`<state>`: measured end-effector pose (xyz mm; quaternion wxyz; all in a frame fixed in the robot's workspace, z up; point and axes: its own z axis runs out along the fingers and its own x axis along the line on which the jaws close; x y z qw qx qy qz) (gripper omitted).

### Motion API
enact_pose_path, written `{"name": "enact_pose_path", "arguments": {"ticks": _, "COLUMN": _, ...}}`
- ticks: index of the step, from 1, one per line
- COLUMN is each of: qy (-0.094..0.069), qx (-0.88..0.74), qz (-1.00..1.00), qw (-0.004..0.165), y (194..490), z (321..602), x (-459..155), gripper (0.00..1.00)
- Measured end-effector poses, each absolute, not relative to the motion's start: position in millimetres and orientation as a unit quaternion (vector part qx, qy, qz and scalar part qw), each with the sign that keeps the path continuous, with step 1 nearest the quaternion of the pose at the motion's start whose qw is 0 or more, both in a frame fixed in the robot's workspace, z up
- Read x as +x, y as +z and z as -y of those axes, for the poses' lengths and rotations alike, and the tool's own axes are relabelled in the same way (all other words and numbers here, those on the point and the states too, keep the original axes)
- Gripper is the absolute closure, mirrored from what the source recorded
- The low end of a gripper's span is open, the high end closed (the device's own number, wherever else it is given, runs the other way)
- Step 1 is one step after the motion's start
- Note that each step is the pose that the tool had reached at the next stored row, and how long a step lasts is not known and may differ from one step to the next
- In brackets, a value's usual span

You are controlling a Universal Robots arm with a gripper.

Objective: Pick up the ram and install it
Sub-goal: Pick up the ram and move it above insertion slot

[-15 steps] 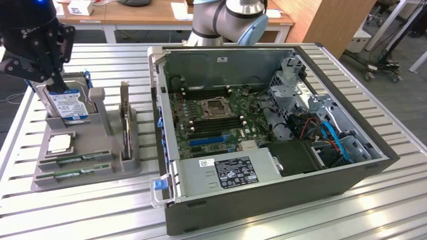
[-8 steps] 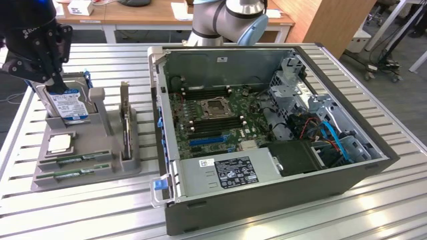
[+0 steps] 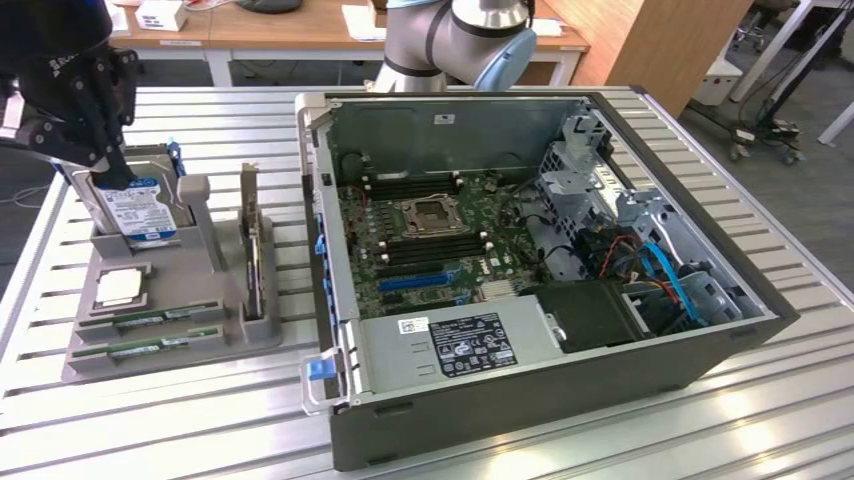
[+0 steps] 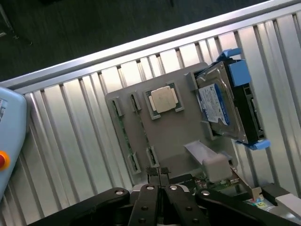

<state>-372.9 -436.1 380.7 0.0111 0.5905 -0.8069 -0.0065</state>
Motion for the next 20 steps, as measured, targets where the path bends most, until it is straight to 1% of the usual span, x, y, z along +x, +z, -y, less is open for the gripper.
{"name": "enact_pose_path", "arguments": {"ticks": 20, "qy": 0.001, "qx": 0.69, "qz": 0.723, "qw": 0.017, "y": 380.3, "z": 435.8, "x": -372.9, "gripper": 0.9}}
